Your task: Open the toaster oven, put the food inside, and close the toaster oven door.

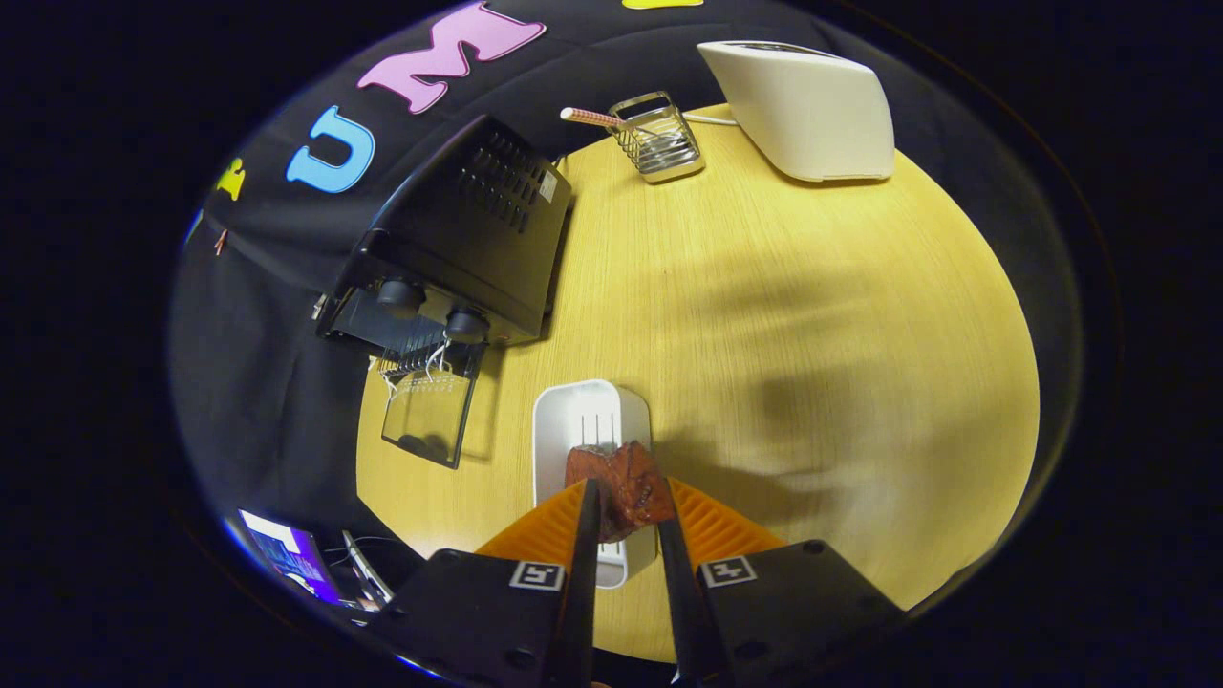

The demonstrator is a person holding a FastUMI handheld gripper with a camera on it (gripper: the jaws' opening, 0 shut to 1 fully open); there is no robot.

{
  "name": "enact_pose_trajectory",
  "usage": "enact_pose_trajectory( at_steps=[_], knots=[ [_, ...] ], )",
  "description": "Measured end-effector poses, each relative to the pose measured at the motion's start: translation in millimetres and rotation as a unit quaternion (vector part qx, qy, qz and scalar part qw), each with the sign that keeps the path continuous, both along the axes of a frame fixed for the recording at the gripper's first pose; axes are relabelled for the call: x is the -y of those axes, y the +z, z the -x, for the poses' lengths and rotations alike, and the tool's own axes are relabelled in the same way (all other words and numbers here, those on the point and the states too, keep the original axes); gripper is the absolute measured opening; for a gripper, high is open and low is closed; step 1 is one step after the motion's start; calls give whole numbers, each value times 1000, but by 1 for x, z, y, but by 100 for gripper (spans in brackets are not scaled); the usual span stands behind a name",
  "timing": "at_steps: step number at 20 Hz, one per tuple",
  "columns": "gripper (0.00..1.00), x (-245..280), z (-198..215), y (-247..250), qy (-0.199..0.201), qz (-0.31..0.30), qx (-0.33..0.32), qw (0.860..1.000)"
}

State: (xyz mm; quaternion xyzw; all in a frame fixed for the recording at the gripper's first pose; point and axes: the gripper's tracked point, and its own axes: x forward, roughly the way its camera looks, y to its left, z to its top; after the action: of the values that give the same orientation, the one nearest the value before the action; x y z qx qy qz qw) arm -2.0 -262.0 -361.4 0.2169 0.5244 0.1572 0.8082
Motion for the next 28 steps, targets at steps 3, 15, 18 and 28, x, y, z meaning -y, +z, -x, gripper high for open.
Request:
enact_pose_trajectory(
  at_steps=[3,15,18,28],
  knots=[
    [27,-4,3,4,1,-27,-22,999],
    [16,-4,12,51,-53,-73,-12,996],
    [16,-19,12,72,-75,-84,13,994],
    [16,-152,26,126,-169,-195,83,963]
  ],
)
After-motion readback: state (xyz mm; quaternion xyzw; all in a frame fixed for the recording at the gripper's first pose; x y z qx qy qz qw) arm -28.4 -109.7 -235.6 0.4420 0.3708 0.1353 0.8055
